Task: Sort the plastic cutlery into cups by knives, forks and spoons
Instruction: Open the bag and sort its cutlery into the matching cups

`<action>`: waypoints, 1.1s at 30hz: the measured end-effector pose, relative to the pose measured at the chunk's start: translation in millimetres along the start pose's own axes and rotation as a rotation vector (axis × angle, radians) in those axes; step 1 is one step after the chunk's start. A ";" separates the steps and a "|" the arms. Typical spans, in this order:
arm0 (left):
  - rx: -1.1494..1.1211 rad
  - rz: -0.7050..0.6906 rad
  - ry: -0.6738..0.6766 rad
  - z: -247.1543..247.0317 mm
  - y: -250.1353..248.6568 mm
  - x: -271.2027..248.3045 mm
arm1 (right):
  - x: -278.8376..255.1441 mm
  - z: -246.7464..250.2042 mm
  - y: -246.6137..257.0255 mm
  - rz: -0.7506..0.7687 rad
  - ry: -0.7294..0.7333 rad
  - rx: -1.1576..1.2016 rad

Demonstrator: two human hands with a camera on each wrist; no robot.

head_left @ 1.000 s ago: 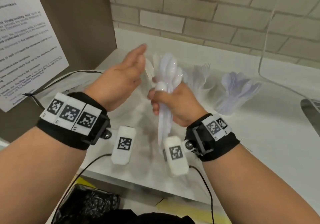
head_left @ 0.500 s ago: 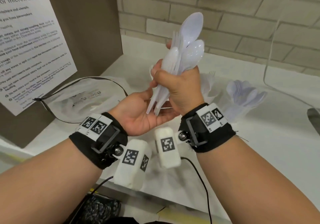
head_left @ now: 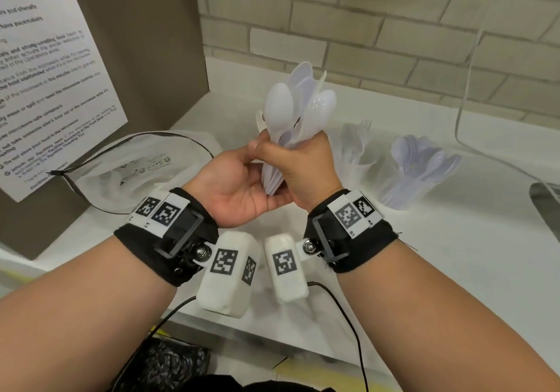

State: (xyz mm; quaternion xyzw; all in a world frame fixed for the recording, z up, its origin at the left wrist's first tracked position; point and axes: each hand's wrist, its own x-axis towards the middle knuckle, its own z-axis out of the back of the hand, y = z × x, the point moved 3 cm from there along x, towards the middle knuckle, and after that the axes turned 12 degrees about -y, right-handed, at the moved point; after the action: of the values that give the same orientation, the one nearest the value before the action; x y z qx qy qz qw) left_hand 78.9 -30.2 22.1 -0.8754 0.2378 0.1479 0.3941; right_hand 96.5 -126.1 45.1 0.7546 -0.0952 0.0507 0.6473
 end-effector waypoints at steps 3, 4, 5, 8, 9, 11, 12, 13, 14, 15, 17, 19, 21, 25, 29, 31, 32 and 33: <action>0.031 0.027 0.059 1.9 3.3 -1.0 | -2.0 -0.3 -0.7 -0.066 0.034 -0.013; 0.042 0.031 0.082 2.7 4.1 -1.8 | -3.0 0.1 -1.5 -0.083 0.048 -0.026; 0.055 0.034 0.108 3.8 5.0 -2.8 | -2.7 0.5 -2.8 -0.099 0.057 -0.034; 0.221 -0.074 0.121 7.5 2.5 -4.9 | 4.4 6.2 -6.6 -0.142 0.039 0.001; 0.304 -0.168 0.103 6.5 -0.7 -5.9 | 5.5 7.6 -6.5 -0.127 0.056 0.001; 0.479 -0.359 0.054 2.9 -7.7 -8.2 | 2.2 3.4 -5.3 -0.054 0.141 -0.137; 0.557 -0.434 0.022 -1.0 -9.8 -8.8 | -1.1 -0.9 -6.6 -0.014 0.188 -0.266; 0.610 -0.489 -0.018 -4.7 -10.9 -8.9 | -3.2 -5.1 -10.0 0.015 0.214 -0.404; 0.626 -0.525 -0.072 -7.3 -11.5 -9.0 | -4.5 -8.6 -13.3 0.031 0.209 -0.512; 0.615 -0.542 -0.126 -7.2 -11.1 -7.9 | -5.6 -11.6 -14.8 0.034 0.196 -0.562; 0.574 -0.569 -0.192 -4.4 -9.1 -6.7 | -7.5 -13.4 -14.4 0.022 0.185 -0.560; 0.557 -0.582 -0.213 -1.2 -7.0 -5.9 | -11.0 -9.1 -14.4 -0.038 0.236 -0.496; 0.514 -0.582 -0.204 0.4 -6.7 -6.4 | -15.7 -4.7 -14.3 -0.085 0.325 -0.494; 0.243 -0.603 -0.229 8.9 -18.1 -5.6 | -10.8 10.4 -16.7 -0.082 0.328 -0.675; 0.220 -0.568 -0.212 25.4 -21.2 -6.0 | 4.9 25.8 0.0 -0.064 -0.021 -0.479; 0.300 -0.495 -0.147 30.9 -12.4 -5.9 | 7.5 23.6 9.7 -0.021 -0.046 -0.374; 0.317 -0.453 -0.087 31.6 -7.5 -5.6 | 7.0 20.4 12.3 -0.003 -0.010 -0.343; 0.322 -0.413 -0.021 31.5 -3.2 -5.1 | 6.1 17.4 13.6 0.014 0.032 -0.331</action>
State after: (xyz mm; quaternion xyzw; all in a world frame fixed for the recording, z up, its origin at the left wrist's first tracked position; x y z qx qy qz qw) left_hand 74.0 -2.9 6.0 -0.8298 0.0704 0.0334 0.5526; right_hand 98.8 -145.7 56.8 0.6359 -0.0970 0.0509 0.7640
